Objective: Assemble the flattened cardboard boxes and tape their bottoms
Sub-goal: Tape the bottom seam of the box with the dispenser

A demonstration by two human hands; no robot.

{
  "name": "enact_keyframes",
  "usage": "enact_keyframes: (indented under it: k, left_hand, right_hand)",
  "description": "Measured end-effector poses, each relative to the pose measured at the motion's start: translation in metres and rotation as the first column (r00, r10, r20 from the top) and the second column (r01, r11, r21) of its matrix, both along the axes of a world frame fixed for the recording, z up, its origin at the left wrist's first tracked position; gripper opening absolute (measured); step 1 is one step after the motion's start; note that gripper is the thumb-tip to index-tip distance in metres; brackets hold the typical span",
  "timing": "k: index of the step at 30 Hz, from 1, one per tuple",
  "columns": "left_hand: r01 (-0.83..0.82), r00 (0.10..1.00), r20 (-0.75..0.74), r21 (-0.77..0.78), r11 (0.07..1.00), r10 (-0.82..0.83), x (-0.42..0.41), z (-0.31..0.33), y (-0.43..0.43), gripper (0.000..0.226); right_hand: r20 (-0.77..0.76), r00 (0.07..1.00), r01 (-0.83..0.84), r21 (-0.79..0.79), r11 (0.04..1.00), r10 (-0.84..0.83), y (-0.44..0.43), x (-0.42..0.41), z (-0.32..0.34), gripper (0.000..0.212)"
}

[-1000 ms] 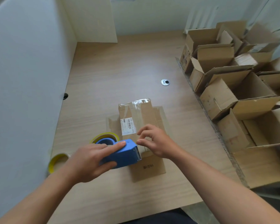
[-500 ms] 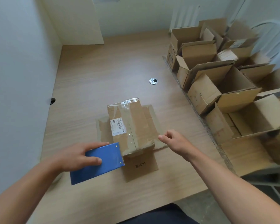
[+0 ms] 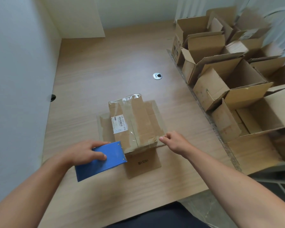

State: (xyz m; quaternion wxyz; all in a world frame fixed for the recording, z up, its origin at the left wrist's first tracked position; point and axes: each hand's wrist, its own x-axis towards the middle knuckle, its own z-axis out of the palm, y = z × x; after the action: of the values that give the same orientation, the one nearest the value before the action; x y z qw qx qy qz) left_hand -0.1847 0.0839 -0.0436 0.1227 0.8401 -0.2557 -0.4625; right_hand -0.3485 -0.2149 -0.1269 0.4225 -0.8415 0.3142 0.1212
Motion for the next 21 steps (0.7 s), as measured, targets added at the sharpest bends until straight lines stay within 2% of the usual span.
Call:
enact_keyframes:
  k: [10,13,16,19,21]
  left_hand:
    - [0.008,1.0,-0.003,0.087,0.996,-0.007,0.007,-0.001,-0.011,0.041]
    - [0.008,1.0,-0.025,0.077,0.997,-0.006,0.01,-0.001,-0.012,0.04]
    - [0.017,0.999,-0.028,0.069,0.997,-0.015,0.01,0.0,-0.013,0.041]
    - [0.021,1.0,-0.024,0.063,0.998,-0.02,0.011,-0.002,-0.013,0.045]
    - [0.018,1.0,-0.025,0.058,0.998,-0.017,0.01,-0.003,-0.013,0.045]
  right_hand:
    - [-0.045,0.996,0.083,0.179,0.98,-0.076,0.005,0.004,-0.018,0.038]
    - [-0.052,0.98,0.198,0.197,0.96,-0.191,0.008,0.002,-0.018,0.056]
    - [0.034,0.976,0.211,0.085,0.974,-0.214,0.011,0.0,-0.02,0.024]
    - [0.089,0.983,0.155,0.071,0.985,-0.162,0.017,-0.002,-0.018,0.029]
    - [0.11,0.976,0.175,0.131,0.976,-0.19,0.02,-0.002,-0.014,0.034]
